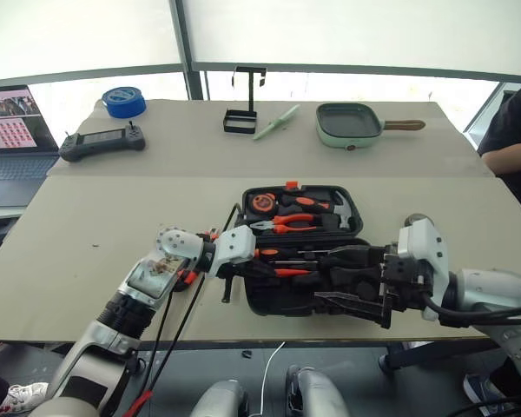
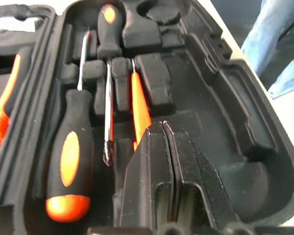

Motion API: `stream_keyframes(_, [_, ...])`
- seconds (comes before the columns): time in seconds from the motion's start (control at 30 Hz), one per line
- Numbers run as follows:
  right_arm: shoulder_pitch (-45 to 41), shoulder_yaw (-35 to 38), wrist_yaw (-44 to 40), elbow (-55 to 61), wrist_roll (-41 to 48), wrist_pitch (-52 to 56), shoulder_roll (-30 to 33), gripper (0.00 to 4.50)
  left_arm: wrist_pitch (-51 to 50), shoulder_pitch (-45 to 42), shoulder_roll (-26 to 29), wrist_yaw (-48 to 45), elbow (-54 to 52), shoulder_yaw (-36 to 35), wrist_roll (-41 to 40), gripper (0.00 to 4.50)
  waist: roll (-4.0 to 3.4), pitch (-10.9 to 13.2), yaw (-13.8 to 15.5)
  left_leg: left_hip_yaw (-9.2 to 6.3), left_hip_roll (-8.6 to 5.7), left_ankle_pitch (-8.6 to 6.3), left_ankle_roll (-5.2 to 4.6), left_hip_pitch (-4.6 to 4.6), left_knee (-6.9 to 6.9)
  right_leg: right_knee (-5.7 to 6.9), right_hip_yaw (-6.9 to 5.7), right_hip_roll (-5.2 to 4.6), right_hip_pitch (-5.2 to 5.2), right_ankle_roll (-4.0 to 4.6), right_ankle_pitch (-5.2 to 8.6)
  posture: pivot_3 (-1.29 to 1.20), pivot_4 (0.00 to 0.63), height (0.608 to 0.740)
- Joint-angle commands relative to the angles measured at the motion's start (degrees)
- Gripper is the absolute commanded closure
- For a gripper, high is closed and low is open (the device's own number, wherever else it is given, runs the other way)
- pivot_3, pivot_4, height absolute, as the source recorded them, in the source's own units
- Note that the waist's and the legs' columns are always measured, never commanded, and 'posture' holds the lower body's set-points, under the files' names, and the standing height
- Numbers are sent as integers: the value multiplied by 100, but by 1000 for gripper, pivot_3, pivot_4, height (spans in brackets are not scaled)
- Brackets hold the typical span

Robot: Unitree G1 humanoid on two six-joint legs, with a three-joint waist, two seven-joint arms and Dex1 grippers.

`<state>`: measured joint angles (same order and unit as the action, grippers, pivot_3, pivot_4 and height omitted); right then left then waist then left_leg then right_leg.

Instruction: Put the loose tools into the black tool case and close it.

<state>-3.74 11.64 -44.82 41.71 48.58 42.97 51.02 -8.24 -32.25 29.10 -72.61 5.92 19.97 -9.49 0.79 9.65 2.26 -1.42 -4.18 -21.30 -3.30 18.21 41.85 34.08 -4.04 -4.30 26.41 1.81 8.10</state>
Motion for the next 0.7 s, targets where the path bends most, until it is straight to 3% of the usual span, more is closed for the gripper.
stream_keyframes(0.03, [-18,92,30,139,72,-37,20,0,257,-67,-158,160,178,-52,76,4424,0,0,9,0,0,0,-1,0,0,0,0,0,0,-1,0,0,150,740])
stream_keyframes(0.47, [-81,154,-39,40,125,-20,58,0,668,-128,-399,362,807,-36,273,4424,4,-5,6,0,0,-2,-5,-3,0,0,1,1,-4,-4,-2,0,150,740])
stream_keyframes(0.7, [-49,184,-71,27,143,-27,54,0,215,55,-181,46,-266,-80,-122,4424,4,-4,-1,0,1,-2,-5,0,0,-1,0,2,-2,-4,-2,0,150,740])
